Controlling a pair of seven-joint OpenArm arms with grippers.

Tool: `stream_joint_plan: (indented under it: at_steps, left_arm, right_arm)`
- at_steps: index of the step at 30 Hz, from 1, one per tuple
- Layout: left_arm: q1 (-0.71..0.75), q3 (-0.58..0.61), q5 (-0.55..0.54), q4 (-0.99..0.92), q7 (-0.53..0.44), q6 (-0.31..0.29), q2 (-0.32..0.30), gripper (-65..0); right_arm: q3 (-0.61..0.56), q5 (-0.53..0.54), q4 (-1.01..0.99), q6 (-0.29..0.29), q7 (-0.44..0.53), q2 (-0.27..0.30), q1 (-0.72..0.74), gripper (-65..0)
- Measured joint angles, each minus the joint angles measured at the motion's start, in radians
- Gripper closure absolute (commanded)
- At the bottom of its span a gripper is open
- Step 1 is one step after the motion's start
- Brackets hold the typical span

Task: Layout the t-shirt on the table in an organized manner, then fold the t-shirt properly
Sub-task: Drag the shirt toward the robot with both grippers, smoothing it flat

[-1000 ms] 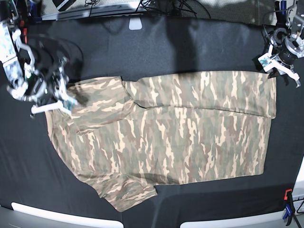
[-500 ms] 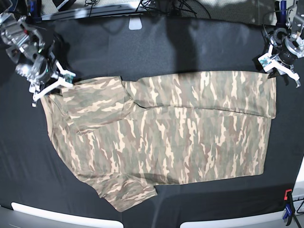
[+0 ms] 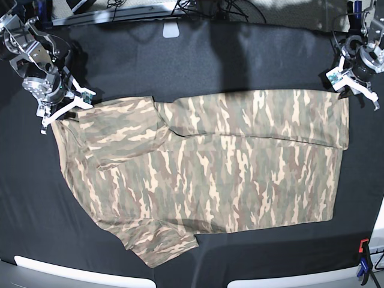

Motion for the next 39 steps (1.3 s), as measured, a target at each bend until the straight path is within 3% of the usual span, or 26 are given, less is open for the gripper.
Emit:
stream_joint_plan:
  at_steps: [13, 15, 18, 19, 23, 26, 33, 39]
  left_arm:
    - [0.000, 0.000, 0.000, 0.000, 0.000, 0.000, 0.000, 0.0]
    - [0.000, 0.000, 0.000, 0.000, 0.000, 0.000, 0.000, 0.0]
    - [0.000, 0.000, 0.000, 0.000, 0.000, 0.000, 0.000, 0.0]
    - [0.000, 0.000, 0.000, 0.000, 0.000, 0.000, 0.000, 0.0]
    - [0.000, 0.000, -0.002, 0.000, 0.000, 0.000, 0.000, 0.0]
    - [0.012, 0.000, -0.089, 0.000, 0.004, 0.006, -0.001, 0.0]
    - [0.120, -0.013, -0.247, 0.052, 0.003, 0.003, -0.043, 0.0]
    - [0.227, -0.049, -0.288, 0.159, 0.042, -0.001, -0.074, 0.0]
  right_arm:
    - [0.000, 0.000, -0.001, 0.000, 0.009, 0.000, 0.029, -22.0]
    - [0.000, 0.000, -0.002, 0.000, 0.015, 0.000, 0.031, -16.8]
    - [0.000, 0.000, -0.002, 0.000, 0.014, -0.001, 0.033, -1.8]
    - [0.000, 0.000, -0.002, 0.000, 0.014, -0.001, 0.033, 0.0]
    - [0.000, 0.001, -0.002, -0.028, -0.029, -0.001, 0.031, 0.0]
    - [0.000, 0.004, -0.002, -0.067, -0.053, 0.010, 0.024, 0.0]
    - [0.002, 0.090, 0.033, -0.085, -0.114, 0.138, -0.045, 0.0]
    - [0.003, 0.092, 0.089, -0.089, -0.136, 0.155, -0.150, 0.0]
